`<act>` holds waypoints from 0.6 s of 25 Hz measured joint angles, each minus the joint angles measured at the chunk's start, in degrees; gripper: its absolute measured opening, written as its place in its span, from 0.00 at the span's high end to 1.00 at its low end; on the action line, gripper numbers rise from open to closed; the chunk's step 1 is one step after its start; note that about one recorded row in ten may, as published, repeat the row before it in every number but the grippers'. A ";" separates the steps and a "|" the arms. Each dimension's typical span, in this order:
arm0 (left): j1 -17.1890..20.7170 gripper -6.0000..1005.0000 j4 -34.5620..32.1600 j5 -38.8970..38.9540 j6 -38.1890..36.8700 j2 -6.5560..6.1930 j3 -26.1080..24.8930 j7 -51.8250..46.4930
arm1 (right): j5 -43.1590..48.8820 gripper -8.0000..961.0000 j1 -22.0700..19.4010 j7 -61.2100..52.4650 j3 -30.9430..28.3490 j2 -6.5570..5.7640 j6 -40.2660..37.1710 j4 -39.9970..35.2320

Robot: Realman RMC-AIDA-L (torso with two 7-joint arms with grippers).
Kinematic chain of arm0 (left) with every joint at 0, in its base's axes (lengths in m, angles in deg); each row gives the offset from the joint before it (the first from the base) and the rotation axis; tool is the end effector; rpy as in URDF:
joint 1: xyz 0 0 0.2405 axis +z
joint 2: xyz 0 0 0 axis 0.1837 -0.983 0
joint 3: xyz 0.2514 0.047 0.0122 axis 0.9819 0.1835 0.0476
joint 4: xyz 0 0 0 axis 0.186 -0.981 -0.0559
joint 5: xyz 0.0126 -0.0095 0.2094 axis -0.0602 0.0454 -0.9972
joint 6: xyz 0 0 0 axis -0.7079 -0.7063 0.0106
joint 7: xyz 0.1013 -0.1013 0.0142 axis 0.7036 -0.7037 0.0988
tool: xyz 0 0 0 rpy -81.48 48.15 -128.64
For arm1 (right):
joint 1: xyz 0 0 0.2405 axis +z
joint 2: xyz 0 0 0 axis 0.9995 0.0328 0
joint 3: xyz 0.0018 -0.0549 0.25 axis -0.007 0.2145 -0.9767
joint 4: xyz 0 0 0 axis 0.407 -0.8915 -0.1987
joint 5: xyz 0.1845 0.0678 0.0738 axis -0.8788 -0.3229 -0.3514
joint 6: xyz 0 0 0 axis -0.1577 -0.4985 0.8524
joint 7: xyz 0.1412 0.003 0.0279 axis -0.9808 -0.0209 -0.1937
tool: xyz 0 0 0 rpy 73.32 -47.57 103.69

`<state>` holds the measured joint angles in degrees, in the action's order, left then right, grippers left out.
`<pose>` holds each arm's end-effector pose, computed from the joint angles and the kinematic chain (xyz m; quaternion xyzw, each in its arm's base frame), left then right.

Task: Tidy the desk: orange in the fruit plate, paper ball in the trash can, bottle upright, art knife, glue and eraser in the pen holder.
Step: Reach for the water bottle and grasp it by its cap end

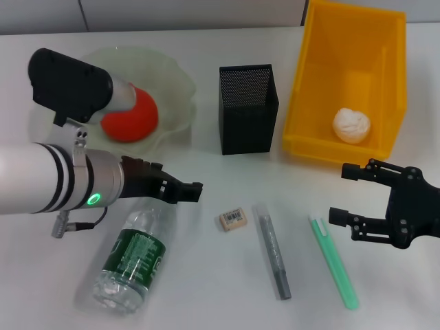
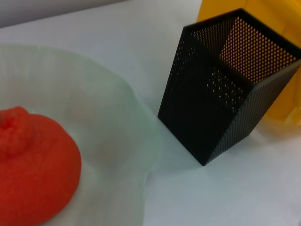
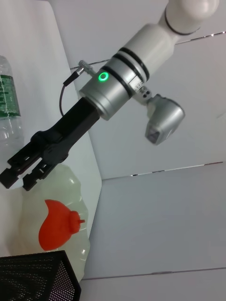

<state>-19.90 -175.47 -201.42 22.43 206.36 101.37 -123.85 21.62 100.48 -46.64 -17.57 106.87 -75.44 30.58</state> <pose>-0.1931 0.2975 -0.0518 -0.8828 -0.3871 0.0175 0.2655 0.2983 0.2493 0.0081 -0.9307 0.1566 0.2900 0.1584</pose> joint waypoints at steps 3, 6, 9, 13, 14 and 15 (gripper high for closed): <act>-1.95 0.16 3.13 -0.05 0.76 0.06 -0.08 -0.03 | 0.00 0.16 0.01 0.00 0.11 0.00 -0.01 0.01; -1.76 0.16 3.54 -0.08 1.11 0.04 -0.35 -0.05 | 0.00 0.16 -0.03 0.00 0.15 0.00 -0.02 0.16; -1.75 0.16 3.78 -0.11 0.86 0.01 -0.41 -0.06 | 0.00 0.16 0.03 0.00 0.03 0.00 -0.04 0.65; -2.36 0.16 4.82 -0.12 0.56 0.00 -0.10 -0.09 | -0.01 0.16 0.29 0.01 0.02 -0.05 -0.04 0.93; -2.36 0.16 4.82 -0.12 0.56 0.00 -0.10 -0.09 | -0.02 0.16 0.33 0.01 0.03 -0.05 -0.04 0.94; -2.36 0.16 4.82 -0.12 0.56 0.00 -0.10 -0.09 | -0.02 0.16 0.35 0.01 0.03 -0.05 -0.04 0.95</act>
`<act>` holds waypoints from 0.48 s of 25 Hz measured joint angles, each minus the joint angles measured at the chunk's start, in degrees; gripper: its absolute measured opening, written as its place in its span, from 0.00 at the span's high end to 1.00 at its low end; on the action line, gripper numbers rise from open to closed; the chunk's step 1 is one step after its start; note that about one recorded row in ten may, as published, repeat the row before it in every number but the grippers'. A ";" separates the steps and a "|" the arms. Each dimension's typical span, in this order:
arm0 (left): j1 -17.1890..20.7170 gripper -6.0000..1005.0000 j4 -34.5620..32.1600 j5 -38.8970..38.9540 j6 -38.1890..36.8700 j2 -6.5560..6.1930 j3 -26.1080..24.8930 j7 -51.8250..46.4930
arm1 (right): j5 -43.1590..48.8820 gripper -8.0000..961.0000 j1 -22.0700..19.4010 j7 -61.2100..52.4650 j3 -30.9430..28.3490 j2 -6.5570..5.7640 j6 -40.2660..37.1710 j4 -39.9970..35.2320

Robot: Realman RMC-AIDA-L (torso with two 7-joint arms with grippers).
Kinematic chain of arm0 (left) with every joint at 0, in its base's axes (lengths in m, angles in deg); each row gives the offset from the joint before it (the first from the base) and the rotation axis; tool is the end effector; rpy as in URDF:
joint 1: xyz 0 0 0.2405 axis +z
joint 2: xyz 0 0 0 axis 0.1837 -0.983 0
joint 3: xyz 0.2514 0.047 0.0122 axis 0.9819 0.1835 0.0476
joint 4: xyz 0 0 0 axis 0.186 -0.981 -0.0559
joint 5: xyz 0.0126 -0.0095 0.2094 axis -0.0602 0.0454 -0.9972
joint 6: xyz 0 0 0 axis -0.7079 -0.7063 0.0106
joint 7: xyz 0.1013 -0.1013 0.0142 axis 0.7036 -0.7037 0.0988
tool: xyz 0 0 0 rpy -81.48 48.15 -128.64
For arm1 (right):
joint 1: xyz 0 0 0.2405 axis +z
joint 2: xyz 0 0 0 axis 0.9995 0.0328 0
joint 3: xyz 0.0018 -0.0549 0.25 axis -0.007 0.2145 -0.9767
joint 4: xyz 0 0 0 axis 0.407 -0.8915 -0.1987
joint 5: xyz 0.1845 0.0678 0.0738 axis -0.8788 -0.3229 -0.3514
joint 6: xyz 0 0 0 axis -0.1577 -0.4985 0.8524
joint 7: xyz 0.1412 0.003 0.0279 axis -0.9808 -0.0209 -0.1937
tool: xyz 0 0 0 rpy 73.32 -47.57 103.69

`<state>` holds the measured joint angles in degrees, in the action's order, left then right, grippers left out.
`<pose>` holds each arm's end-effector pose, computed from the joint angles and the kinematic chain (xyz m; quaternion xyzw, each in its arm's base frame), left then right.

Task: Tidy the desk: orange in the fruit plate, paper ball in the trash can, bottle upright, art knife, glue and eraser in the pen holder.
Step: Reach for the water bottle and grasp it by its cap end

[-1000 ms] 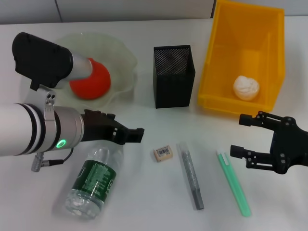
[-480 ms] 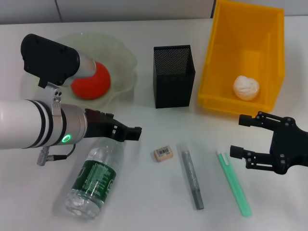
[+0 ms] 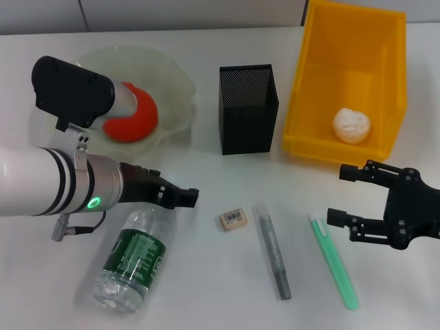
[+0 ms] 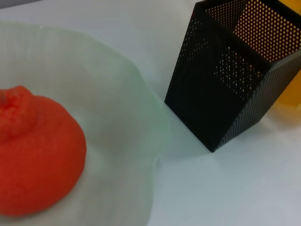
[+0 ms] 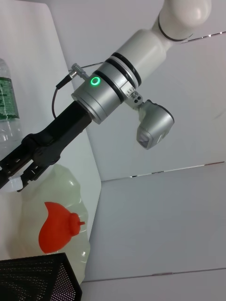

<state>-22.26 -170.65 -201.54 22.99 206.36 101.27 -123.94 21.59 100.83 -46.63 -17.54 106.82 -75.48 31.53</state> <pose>-0.2037 0.3027 -0.0606 -0.8803 -0.3955 0.0372 0.2594 0.2981 0.2493 0.0059 -0.9298 0.1605 0.2931 0.1543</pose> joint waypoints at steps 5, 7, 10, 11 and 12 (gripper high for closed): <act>-0.32 0.17 0.67 -0.13 -0.07 -0.01 0.02 -0.02 | -0.02 0.16 0.03 -0.01 -0.08 0.01 0.02 0.02; -1.15 0.18 1.17 -0.16 -1.15 -0.08 0.02 -0.02 | -0.02 0.16 0.04 -0.14 -0.09 0.03 0.03 0.02; -2.81 0.22 1.70 -0.64 -3.45 -0.20 0.02 -0.01 | -0.02 0.16 0.04 -0.37 -0.04 0.05 0.06 0.02; -3.12 0.25 1.76 -0.89 -3.77 -0.16 0.03 -0.01 | -0.01 0.16 0.06 -0.47 -0.04 0.05 0.06 0.02; -3.34 0.28 1.80 -1.28 -4.04 -0.11 0.07 -0.02 | -0.01 0.16 0.09 -0.55 -0.03 0.05 0.07 0.02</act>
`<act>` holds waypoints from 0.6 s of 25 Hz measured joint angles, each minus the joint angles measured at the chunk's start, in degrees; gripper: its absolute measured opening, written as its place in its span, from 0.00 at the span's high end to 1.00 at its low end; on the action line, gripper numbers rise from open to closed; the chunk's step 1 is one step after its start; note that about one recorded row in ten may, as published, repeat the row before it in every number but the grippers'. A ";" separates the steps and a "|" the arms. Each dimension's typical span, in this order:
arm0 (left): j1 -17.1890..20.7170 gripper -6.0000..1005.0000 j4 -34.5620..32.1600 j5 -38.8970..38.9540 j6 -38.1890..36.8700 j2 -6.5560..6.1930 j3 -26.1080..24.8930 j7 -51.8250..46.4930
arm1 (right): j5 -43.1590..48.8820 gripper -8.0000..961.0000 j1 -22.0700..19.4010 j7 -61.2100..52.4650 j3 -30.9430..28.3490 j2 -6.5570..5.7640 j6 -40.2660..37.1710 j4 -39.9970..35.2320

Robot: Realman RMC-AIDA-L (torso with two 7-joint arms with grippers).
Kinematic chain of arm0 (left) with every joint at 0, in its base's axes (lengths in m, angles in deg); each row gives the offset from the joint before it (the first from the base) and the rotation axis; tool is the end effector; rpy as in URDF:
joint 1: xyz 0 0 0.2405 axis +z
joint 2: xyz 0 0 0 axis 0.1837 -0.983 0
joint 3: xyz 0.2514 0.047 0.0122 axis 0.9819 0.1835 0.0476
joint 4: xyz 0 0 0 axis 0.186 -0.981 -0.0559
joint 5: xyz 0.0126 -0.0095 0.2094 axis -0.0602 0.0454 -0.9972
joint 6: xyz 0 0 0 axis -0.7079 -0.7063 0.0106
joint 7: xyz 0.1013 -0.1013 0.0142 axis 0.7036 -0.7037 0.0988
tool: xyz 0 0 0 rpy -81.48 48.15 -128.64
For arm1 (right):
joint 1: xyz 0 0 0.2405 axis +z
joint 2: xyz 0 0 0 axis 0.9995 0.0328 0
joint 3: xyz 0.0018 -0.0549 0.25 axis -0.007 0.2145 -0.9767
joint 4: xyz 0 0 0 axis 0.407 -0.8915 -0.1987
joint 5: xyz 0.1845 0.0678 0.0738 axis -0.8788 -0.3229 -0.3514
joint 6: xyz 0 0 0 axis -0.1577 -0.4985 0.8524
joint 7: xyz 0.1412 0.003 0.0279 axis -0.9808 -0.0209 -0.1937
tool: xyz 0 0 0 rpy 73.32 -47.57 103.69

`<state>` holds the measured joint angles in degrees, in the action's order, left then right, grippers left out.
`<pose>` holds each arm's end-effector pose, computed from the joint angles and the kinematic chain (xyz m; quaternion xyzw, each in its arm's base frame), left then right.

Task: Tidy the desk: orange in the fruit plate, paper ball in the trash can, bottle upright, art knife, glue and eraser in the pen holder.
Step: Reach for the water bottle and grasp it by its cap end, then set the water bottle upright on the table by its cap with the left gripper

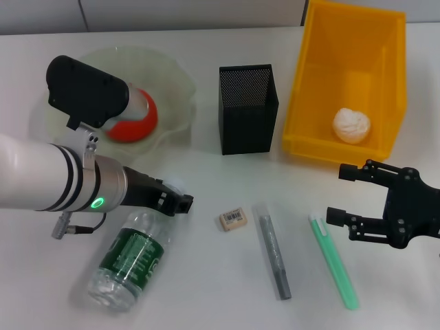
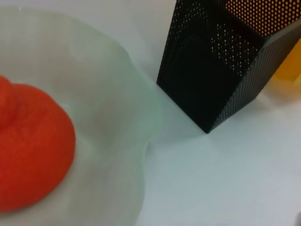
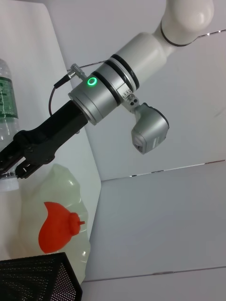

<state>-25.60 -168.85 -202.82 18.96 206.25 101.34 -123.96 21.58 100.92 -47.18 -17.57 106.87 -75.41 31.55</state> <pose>-0.2024 0.3051 -0.0647 -0.8880 -0.3835 0.0752 0.2426 0.2977 0.2499 0.0057 -0.9289 0.1648 0.2942 0.1532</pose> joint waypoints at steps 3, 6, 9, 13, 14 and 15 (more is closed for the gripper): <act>-0.13 0.38 -0.45 -0.32 -0.21 0.10 0.04 0.00 | 0.01 0.16 0.03 -0.14 0.02 0.00 0.01 0.00; 0.41 0.48 -1.43 -0.43 -0.36 -0.08 -0.26 0.00 | 0.03 0.16 0.04 -0.15 0.00 0.00 0.01 0.00; 0.71 0.55 -1.84 -0.47 -0.43 -0.14 -0.29 0.15 | 0.04 0.16 0.02 -0.23 -0.11 0.01 0.01 -0.07; 3.15 0.55 -5.13 -0.07 -0.07 -0.25 -1.00 2.26 | 0.08 0.16 -0.09 -0.65 -0.15 0.00 -0.30 -0.37; 5.18 0.55 -7.85 1.26 0.44 -0.30 -2.13 5.22 | 0.08 0.16 -0.09 -0.75 -0.16 0.00 -0.38 -0.41; 5.18 0.55 -7.85 1.26 0.44 -0.30 -2.13 5.22 | 0.09 0.16 -0.08 -0.85 -0.15 -0.02 -0.40 -0.42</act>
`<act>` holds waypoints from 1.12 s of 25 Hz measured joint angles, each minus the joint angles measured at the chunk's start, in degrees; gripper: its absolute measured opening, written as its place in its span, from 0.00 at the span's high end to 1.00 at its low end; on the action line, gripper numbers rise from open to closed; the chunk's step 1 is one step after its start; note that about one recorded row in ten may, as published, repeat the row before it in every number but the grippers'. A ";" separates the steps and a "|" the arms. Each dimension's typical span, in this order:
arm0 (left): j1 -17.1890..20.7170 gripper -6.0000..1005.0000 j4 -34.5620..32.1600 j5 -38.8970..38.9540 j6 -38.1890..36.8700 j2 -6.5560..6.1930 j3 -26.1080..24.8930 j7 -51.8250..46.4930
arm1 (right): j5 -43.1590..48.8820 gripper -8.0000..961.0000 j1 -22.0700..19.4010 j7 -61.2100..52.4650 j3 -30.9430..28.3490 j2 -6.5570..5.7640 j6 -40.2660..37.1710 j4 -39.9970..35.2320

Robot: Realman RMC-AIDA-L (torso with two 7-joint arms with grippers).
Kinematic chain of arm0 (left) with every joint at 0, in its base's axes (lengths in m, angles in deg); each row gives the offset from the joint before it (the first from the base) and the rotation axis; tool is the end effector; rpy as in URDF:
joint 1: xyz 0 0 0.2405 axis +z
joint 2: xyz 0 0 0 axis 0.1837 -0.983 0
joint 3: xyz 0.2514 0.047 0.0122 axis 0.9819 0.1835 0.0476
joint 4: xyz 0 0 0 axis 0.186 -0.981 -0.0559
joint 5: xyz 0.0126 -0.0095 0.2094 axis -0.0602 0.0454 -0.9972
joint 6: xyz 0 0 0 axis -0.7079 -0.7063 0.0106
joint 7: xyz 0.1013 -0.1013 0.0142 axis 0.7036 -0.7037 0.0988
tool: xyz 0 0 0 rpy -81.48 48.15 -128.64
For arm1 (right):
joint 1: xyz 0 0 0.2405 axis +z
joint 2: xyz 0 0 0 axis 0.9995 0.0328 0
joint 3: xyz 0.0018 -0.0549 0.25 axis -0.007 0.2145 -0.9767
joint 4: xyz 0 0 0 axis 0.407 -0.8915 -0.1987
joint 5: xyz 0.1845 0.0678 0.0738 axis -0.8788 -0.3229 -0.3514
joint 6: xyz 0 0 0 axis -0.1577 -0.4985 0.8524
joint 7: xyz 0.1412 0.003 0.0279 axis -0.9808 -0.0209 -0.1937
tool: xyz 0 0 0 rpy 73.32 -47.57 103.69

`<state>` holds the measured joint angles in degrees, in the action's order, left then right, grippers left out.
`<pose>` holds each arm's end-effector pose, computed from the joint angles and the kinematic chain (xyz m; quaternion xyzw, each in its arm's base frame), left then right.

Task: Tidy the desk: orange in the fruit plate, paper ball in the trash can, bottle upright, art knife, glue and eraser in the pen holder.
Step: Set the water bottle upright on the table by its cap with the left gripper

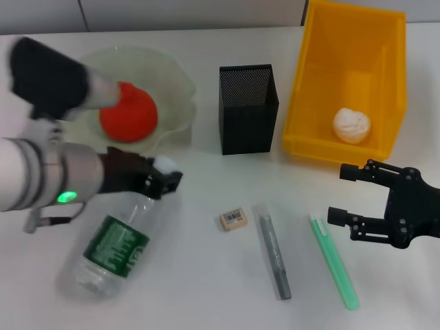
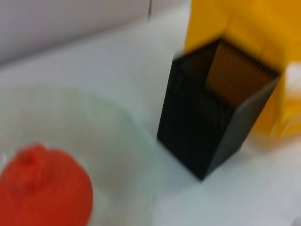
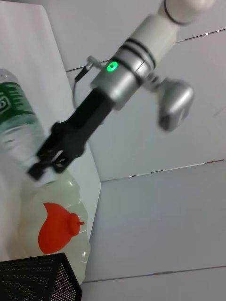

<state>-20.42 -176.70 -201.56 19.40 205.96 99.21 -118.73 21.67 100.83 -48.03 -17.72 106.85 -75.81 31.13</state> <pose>-0.1944 0.3003 -0.0410 -0.8968 -0.3510 0.0382 0.2668 0.2973 0.2495 0.0072 -0.9283 0.1684 0.2954 0.1506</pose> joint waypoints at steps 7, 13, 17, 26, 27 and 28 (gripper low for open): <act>9.66 0.55 -4.48 19.61 0.64 -0.12 -9.58 22.00 | 0.00 0.16 0.11 -1.01 0.00 -0.13 -0.06 -0.41; 15.98 0.55 5.86 52.16 -8.73 -0.11 -23.39 53.80 | 0.00 0.16 0.32 -1.38 0.08 -0.16 0.08 -0.94; 15.26 0.55 9.68 55.06 -11.43 -0.07 -25.96 58.03 | 0.00 0.16 0.68 -1.65 0.18 -0.16 0.02 -1.07; 15.37 0.54 9.45 55.26 -12.34 -0.07 -27.37 61.05 | 0.00 0.16 0.74 -1.75 0.01 -0.16 -0.21 -1.08; 15.42 0.54 9.44 55.30 -12.51 -0.05 -27.69 61.62 | 0.00 0.16 0.73 -1.75 0.02 -0.15 -0.21 -1.08; 15.56 0.54 9.42 55.36 -12.72 -0.04 -28.37 62.69 | 0.00 0.16 0.73 -1.75 0.09 -0.12 -0.21 -1.08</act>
<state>-4.86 -167.28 -146.20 6.68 205.92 70.84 -56.04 21.67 101.57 -49.78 -17.62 106.73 -76.02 30.05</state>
